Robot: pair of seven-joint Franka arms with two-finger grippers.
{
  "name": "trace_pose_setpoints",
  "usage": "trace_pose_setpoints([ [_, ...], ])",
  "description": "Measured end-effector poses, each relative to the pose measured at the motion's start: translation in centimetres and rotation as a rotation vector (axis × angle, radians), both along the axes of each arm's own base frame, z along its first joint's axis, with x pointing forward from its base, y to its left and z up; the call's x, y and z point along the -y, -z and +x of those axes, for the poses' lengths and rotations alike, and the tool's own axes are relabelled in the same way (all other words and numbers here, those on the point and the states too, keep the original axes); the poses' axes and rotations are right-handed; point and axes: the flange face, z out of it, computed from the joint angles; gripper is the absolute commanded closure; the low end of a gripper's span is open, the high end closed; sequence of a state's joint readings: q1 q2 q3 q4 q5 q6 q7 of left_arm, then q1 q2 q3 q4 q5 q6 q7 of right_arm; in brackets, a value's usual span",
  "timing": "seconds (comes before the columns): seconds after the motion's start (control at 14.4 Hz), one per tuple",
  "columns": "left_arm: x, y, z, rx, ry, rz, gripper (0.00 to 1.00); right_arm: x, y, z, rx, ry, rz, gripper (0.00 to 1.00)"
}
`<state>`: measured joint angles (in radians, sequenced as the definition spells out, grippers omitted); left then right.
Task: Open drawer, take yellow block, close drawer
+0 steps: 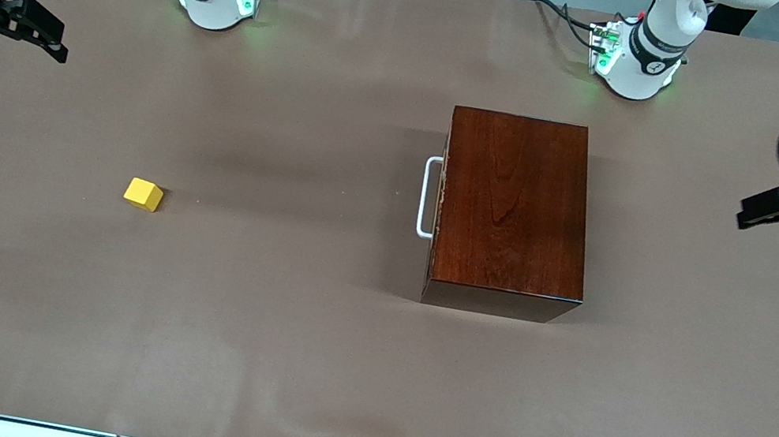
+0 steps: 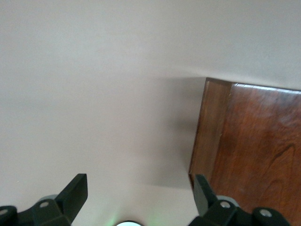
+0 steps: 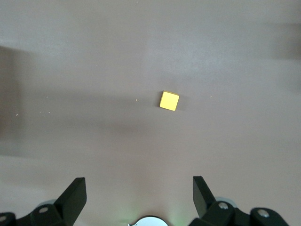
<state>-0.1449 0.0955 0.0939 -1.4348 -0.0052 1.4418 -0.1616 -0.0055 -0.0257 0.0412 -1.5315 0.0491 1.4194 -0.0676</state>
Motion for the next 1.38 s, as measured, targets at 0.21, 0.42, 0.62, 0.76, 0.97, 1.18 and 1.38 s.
trace_pose_setpoints([
  [0.21, 0.2, -0.4, -3.3, 0.013, 0.026, -0.01, 0.0, 0.2, 0.0, 0.0, -0.001, 0.004, 0.0, 0.0],
  [0.42, 2.5, -1.2, -6.8, 0.037, 0.07, 0.012, 0.0, 0.6, 0.1, 0.0, -0.003, 0.011, 0.0, 0.0],
  [0.62, 2.4, -2.6, -7.9, 0.076, 0.095, 0.017, 0.0, 1.1, 0.2, 0.0, -0.006, 0.021, 0.0, 0.0],
  [0.76, 1.8, -3.3, -7.9, 0.094, 0.1, 0.015, 0.0, 1.1, 0.2, 0.0, -0.009, 0.022, 0.0, 0.0],
  [0.97, 1.6, -3.4, -7.8, 0.095, 0.099, 0.015, 0.0, 1.2, 0.3, 0.0, -0.01, 0.022, 0.0, 0.0],
  [1.18, 1.7, -3.4, -7.8, 0.093, 0.1, 0.015, 0.0, 1.2, 0.3, 0.0, -0.013, 0.023, 0.0, 0.0],
  [1.38, 1.7, -3.5, -7.9, 0.092, 0.1, 0.015, 0.0, 1.3, 0.3, 0.0, -0.014, 0.025, 0.0, 0.0],
])
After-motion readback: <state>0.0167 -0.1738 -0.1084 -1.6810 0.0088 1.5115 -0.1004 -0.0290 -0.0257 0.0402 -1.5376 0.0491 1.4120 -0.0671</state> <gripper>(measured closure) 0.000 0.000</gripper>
